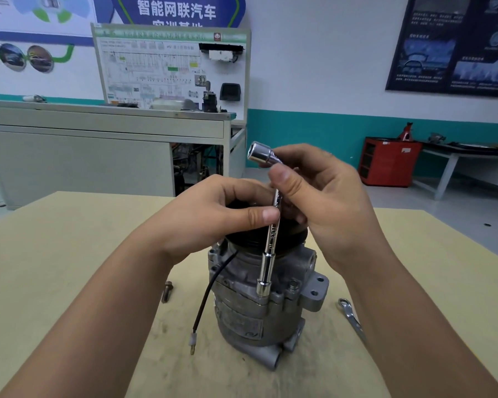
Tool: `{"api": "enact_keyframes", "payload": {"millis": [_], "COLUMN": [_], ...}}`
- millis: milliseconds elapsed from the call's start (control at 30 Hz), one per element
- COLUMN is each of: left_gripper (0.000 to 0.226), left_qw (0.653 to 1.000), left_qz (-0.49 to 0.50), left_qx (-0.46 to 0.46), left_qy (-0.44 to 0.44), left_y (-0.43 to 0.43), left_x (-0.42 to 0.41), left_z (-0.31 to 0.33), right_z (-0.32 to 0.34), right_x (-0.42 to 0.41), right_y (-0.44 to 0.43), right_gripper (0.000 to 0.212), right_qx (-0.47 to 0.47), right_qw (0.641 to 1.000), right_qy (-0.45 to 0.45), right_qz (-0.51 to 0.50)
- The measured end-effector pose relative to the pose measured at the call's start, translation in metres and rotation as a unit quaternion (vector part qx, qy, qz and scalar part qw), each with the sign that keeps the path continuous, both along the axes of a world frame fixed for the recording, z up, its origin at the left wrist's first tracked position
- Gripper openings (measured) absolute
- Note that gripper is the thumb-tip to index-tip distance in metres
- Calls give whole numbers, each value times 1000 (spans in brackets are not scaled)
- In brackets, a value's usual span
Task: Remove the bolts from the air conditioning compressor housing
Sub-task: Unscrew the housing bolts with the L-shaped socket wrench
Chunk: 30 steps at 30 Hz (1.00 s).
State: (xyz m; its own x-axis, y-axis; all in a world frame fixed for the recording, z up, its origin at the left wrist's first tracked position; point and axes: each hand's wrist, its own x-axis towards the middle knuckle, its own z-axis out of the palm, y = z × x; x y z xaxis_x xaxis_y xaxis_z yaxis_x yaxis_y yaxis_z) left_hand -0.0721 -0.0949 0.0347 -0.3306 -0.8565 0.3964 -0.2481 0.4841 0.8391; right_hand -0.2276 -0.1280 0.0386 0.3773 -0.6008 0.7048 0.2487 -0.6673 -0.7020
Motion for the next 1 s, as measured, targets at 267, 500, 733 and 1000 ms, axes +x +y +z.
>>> {"api": "enact_keyframes", "payload": {"millis": [267,500,733,1000], "left_gripper": [20,19,18,23], "left_qw": [1000,1000,998,999], "left_qz": [-7,20,44,22], "left_qx": [-3,3,-32,-24], "left_qy": [17,-21,-9,37], "left_y": [2,0,8,9], "left_x": [0,1,-1,-1], "left_z": [1,1,4,3], "right_z": [1,7,25,30], "right_x": [6,5,35,55], "right_y": [9,22,44,40], "right_gripper": [13,28,27,57], "right_qx": [-22,-11,-94,-99], "right_qw": [999,997,971,957], "right_qy": [31,76,139,93], "right_qz": [-36,7,-168,-256]}}
